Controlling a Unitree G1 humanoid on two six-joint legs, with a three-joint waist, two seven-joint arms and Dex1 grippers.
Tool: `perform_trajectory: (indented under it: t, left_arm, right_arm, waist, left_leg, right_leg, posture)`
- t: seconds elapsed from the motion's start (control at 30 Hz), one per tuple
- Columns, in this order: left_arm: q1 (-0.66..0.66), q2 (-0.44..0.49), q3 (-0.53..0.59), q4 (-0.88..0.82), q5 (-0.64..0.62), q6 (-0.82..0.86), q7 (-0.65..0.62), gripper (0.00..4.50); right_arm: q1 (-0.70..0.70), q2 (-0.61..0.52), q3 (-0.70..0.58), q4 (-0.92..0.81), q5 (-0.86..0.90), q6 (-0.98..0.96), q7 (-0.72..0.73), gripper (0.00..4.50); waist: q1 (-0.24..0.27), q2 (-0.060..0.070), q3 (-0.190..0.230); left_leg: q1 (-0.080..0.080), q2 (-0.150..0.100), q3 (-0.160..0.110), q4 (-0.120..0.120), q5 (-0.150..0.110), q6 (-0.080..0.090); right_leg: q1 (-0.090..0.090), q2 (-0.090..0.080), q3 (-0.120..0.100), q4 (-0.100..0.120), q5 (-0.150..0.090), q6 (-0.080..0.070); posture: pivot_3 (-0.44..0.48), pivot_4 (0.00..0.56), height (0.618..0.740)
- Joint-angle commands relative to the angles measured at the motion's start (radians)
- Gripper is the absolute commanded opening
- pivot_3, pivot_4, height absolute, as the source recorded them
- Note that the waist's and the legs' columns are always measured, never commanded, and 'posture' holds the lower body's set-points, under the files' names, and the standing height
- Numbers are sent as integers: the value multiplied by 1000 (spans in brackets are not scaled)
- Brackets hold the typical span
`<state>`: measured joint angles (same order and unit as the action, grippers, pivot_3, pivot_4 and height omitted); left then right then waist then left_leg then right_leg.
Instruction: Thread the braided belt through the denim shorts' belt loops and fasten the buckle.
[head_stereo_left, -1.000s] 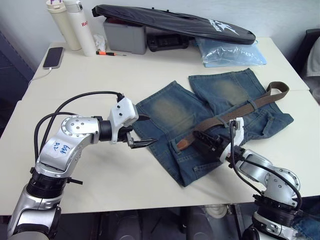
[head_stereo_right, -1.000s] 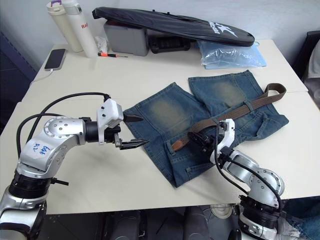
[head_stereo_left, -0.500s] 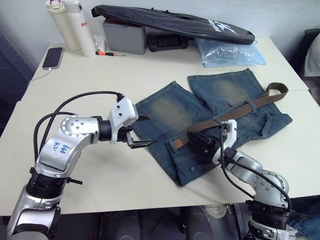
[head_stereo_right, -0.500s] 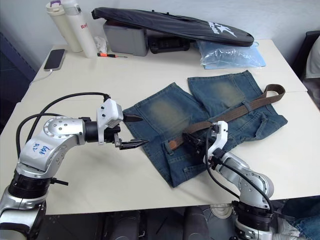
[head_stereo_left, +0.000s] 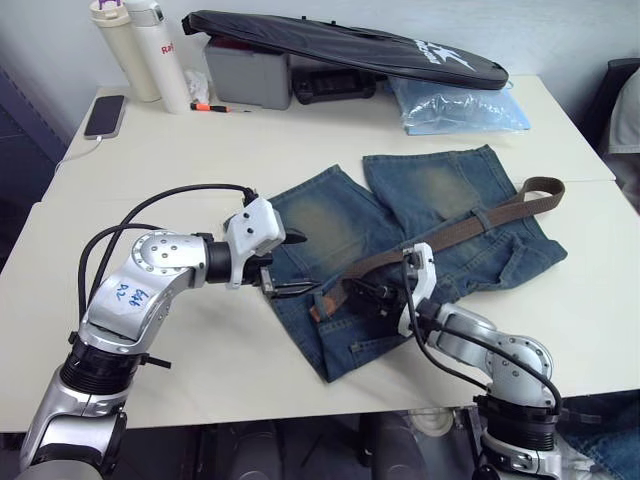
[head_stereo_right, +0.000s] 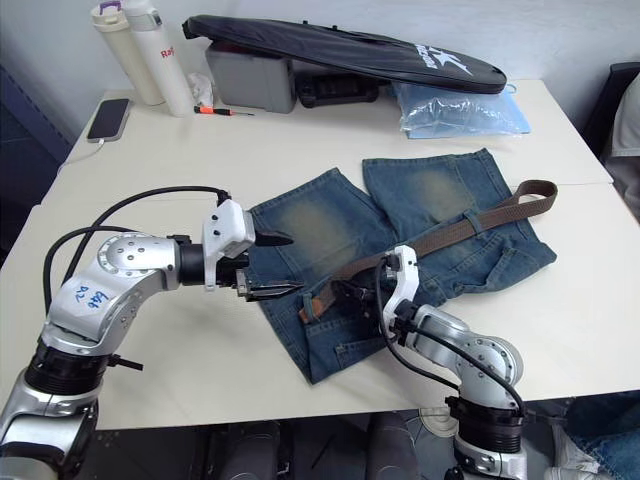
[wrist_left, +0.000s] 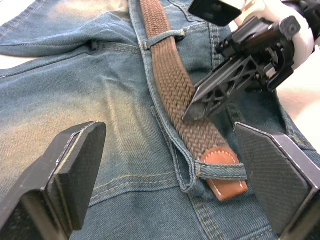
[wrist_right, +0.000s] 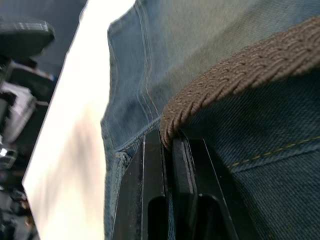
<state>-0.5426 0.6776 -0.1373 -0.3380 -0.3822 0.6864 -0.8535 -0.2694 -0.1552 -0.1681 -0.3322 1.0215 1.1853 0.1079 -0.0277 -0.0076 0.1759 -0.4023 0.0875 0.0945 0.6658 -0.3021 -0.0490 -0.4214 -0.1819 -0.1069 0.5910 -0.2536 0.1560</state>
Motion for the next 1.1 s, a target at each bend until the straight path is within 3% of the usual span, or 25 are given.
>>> perform_trajectory:
  t: [0.03,0.1,0.13,0.33,0.5,0.7,0.8,0.97,1.1]
  left_arm:
    - [-20,-4,2,-7,6,-21,-6,4500]
    - [-20,-5,2,-7,6,-22,-7,4500]
    - [-20,-6,2,-6,6,-23,-8,4500]
    - [-22,-9,-2,0,11,-31,-12,4500]
    - [-28,-18,-9,10,17,-40,-18,4500]
    - [-40,-24,-13,26,24,-49,-25,4500]
    - [-41,-24,-13,27,27,-51,-28,4500]
    - [-35,-23,-11,24,33,-54,-32,4500]
    - [-39,-27,-18,30,40,-57,-33,4500]
  right_arm:
    - [19,11,41,-1,-2,32,-22,47]
    - [19,28,-1,0,27,24,-43,47]
    - [19,41,-33,-1,61,25,-62,823]
    - [28,41,-189,-29,265,-7,-202,3337]
    - [19,47,-255,-8,473,-113,-361,3337]
    - [26,21,-224,15,551,-192,-447,3337]
    - [42,15,-183,30,566,-202,-470,2534]
    - [81,11,-100,32,594,-211,-495,213]
    - [100,13,-6,41,579,-192,-485,38]
  waist:
    - [0,0,0]
    - [0,0,0]
    - [1,0,0]
    - [4,0,0]
    - [15,0,0]
    - [21,0,0]
    - [24,0,0]
    - [24,0,0]
    - [23,0,0]
  left_leg:
    - [0,0,0,0,0,0]
    - [0,0,0,0,0,0]
    - [0,0,0,0,0,0]
    - [0,0,0,0,0,0]
    - [-1,0,0,1,0,0]
    - [-1,0,0,0,0,0]
    - [-1,0,0,1,0,0]
    - [-1,0,0,1,0,0]
    - [-1,0,0,1,0,0]
  right_leg:
    - [0,0,0,0,0,0]
    - [0,0,0,0,0,0]
    - [0,0,0,0,0,0]
    - [0,0,0,0,0,0]
    - [0,0,0,0,0,0]
    - [0,0,0,0,0,0]
    - [0,0,0,0,0,0]
    - [0,0,0,0,0,0]
    - [0,0,0,0,0,0]
  posture:
    - [0,150,739]
    - [0,150,739]
    - [0,150,739]
    - [0,150,739]
    - [0,150,739]
    - [0,150,739]
    - [0,150,739]
    - [0,150,739]
    - [0,150,739]
